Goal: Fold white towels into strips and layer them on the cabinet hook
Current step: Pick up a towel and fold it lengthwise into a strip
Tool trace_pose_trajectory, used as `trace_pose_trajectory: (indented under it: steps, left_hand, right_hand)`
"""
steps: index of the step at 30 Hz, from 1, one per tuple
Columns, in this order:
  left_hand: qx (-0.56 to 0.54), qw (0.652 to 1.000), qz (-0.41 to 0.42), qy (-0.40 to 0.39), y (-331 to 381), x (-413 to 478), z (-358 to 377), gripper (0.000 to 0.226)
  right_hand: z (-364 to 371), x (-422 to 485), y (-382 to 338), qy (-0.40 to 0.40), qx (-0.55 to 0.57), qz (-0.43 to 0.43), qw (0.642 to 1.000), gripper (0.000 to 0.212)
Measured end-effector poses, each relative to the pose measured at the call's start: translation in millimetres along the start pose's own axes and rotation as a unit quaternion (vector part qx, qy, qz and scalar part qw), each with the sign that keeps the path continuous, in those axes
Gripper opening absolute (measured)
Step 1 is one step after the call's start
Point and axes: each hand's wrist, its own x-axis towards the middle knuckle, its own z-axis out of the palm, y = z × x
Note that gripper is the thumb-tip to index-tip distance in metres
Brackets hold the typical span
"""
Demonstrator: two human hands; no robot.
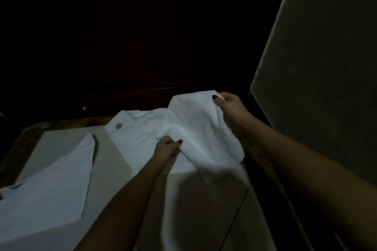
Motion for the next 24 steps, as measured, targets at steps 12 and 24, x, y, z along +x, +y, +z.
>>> trace_pose_trajectory:
  steps: [12,24]
  left_hand:
    - [-0.147,0.987,0.025,0.059,289,-88,-119,0.017]
    - [-0.008,0.991,0.116,0.058,704,-305,-318,0.019]
  right_hand:
    - [-8,-13,-256,-0.073,0.088,0.098,0.989,0.031]
    - [-80,-70,-740,-0.163,0.061,0.047,0.984,0.02]
